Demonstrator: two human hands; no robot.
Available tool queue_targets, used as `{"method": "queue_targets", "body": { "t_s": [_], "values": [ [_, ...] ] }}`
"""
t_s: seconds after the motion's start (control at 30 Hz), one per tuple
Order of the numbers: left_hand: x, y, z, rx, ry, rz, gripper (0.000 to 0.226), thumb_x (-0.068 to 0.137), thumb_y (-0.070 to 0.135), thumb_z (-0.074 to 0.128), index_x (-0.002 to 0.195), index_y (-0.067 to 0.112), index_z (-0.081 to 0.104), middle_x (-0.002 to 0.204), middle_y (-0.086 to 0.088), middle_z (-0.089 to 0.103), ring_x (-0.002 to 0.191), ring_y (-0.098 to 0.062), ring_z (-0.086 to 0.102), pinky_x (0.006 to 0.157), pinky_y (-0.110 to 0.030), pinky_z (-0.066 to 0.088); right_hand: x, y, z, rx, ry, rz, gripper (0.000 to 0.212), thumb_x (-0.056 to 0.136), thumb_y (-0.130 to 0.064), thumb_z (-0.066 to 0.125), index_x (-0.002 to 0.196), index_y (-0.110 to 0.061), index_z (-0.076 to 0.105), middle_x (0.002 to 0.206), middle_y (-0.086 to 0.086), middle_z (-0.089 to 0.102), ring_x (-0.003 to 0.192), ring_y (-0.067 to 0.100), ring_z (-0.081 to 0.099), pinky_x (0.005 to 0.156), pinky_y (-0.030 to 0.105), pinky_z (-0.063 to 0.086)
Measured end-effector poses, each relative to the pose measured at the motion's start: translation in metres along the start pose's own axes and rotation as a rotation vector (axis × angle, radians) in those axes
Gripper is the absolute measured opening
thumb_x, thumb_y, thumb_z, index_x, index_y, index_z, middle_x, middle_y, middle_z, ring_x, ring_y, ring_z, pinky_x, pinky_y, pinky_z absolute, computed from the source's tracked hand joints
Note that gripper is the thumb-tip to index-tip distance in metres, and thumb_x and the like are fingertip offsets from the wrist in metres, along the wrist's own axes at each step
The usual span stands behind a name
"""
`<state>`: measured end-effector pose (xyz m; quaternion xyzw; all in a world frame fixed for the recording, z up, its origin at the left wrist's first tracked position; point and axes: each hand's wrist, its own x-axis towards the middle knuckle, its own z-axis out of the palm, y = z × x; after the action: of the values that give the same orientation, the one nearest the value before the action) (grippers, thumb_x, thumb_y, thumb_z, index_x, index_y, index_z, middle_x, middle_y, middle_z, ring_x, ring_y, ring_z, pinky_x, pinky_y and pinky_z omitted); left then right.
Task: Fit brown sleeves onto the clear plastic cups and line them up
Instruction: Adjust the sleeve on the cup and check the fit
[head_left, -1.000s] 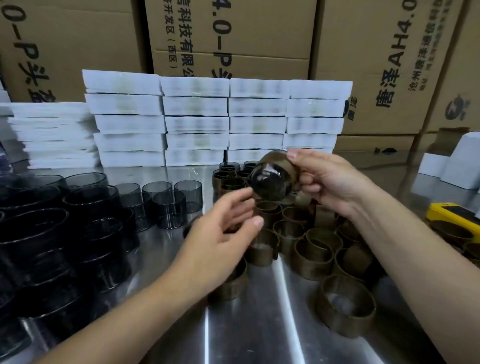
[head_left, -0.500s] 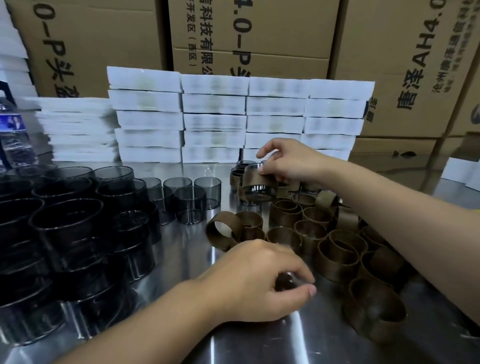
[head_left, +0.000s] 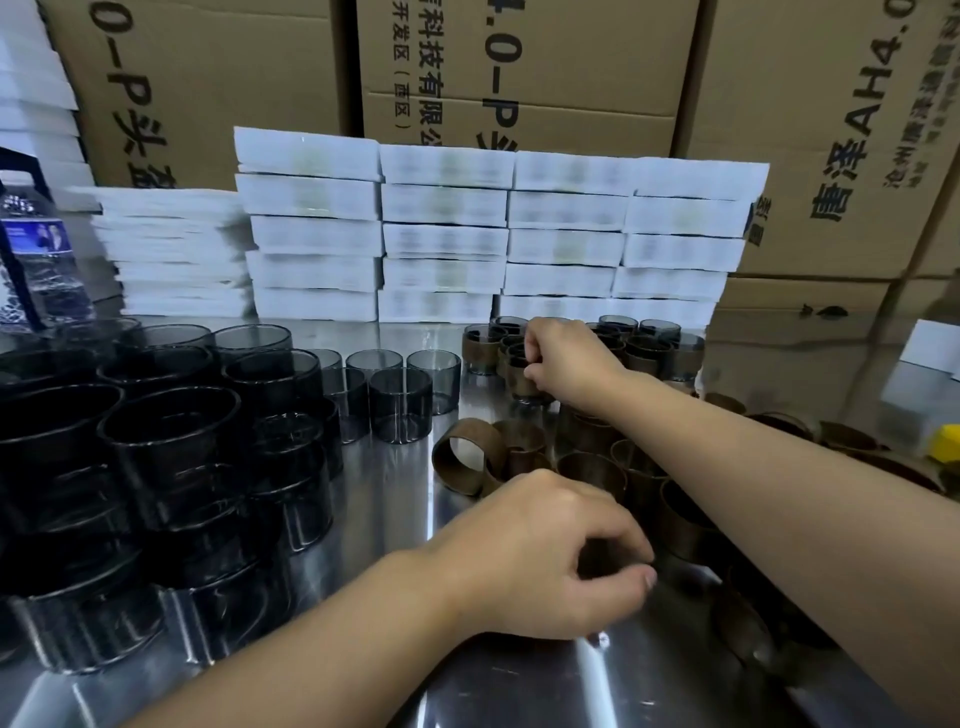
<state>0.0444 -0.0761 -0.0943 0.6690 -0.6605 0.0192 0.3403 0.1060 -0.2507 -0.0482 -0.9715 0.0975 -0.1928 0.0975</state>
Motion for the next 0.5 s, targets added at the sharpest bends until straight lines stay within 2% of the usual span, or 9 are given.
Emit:
{"method": "queue_targets", "body": {
  "t_s": [0.13,0.2,0.27,0.33,0.4,0.5],
  "values": [
    [-0.001,0.001,-0.001,-0.024,-0.011,0.010,0.016,0.085,0.020,0.068,0.095,0.009,0.075,0.087,0.000,0.072,0.067,0.017,0.052,0.063,0.004,0.030,0.004,0.007,0.004,-0.094,-0.051,0.079,0.013,0.088,0.003,0.048,0.098,-0.003,0.053,0.105,0.018,0.062,0.101,0.031,0.054,0.074,0.034,0.041],
    [-0.001,0.001,0.000,-0.028,-0.009,0.011,0.017,0.084,0.020,0.068,0.095,0.010,0.076,0.087,0.000,0.072,0.071,0.011,0.055,0.065,0.003,0.032,0.005,0.007,0.005,-0.080,-0.085,0.107,0.022,0.087,0.005,0.044,0.104,-0.001,0.056,0.108,0.017,0.061,0.102,0.031,0.054,0.076,0.034,0.043],
    [-0.001,0.002,0.000,-0.027,-0.004,0.017,0.015,0.084,0.018,0.069,0.093,0.009,0.075,0.086,0.000,0.072,0.067,0.015,0.053,0.063,0.003,0.030,0.005,0.003,0.005,-0.064,-0.065,0.107,0.021,0.086,0.002,0.046,0.102,-0.003,0.057,0.109,0.015,0.061,0.100,0.030,0.054,0.078,0.035,0.046],
    [-0.002,0.002,0.001,-0.021,0.003,0.025,0.012,0.083,0.016,0.070,0.092,0.009,0.075,0.084,-0.001,0.071,0.062,0.019,0.049,0.060,0.004,0.029,0.005,-0.005,0.004,-0.034,-0.013,0.071,0.012,0.084,-0.005,0.051,0.095,-0.011,0.055,0.107,0.010,0.060,0.092,0.025,0.052,0.072,0.033,0.043],
    [-0.001,0.002,0.001,-0.004,0.014,0.024,0.014,0.083,0.019,0.069,0.091,0.010,0.075,0.085,0.001,0.071,0.069,0.008,0.054,0.064,0.003,0.029,0.004,-0.019,0.002,0.002,0.006,-0.021,0.013,0.084,-0.014,0.054,0.095,-0.020,0.054,0.107,0.004,0.059,0.092,0.022,0.052,0.072,0.030,0.040],
    [-0.001,0.000,0.001,0.007,0.040,0.021,0.017,0.082,0.024,0.066,0.090,0.013,0.075,0.087,0.003,0.072,0.080,-0.003,0.061,0.073,-0.011,0.045,0.000,-0.044,0.003,0.099,-0.080,-0.199,0.027,0.087,-0.021,0.057,0.113,-0.022,0.060,0.117,0.003,0.054,0.106,0.019,0.052,0.086,0.030,0.042]
  ]
}}
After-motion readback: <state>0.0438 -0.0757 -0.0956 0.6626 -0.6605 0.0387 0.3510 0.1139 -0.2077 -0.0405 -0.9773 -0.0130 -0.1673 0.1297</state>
